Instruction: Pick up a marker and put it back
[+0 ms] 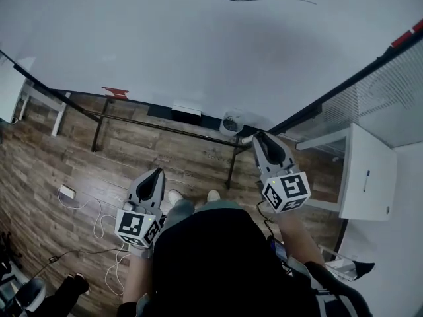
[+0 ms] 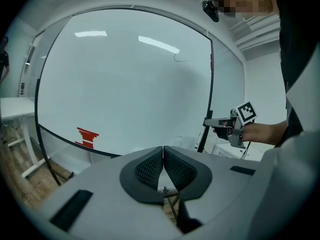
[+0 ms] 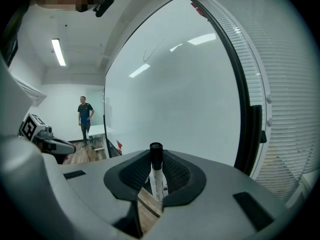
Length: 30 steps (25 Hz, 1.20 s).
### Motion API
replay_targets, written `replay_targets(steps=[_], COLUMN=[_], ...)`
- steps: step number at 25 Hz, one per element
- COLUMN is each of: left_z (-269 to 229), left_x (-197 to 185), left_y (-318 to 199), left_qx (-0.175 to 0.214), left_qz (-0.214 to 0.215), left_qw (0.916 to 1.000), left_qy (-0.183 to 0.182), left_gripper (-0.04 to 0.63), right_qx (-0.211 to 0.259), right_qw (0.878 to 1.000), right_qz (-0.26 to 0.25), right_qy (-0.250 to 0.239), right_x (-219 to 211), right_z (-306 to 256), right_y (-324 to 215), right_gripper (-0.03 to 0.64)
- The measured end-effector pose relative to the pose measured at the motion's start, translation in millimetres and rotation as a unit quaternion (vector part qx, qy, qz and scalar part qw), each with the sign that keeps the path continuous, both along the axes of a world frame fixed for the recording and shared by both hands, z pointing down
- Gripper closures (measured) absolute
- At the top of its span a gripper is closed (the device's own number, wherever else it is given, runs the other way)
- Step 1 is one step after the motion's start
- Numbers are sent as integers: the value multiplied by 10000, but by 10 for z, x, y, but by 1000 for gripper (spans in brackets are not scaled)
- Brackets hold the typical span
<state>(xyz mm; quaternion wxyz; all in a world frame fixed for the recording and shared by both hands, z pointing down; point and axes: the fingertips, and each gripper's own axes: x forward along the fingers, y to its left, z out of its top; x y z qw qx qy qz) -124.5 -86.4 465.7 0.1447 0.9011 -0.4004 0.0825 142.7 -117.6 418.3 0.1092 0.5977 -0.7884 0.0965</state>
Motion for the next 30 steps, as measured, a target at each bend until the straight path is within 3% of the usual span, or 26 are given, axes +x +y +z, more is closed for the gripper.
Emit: replay_targets(steps=[13, 30], left_z=[104, 271], left_x=[-369, -534], left_y=[163, 359], left_qx=[-194, -466], left_qz=[-974, -1765], left_qw=[9950, 9832], left_qy=[-96, -82], left_gripper=[575, 575], right_qx=[-105, -1077], right_qw=[9979, 9842], right_qz=[-614, -1274], right_qy=[169, 600], right_x=[-153, -383], right_z=[238, 1045], right_y=[-696, -1046], right_gripper=[522, 522])
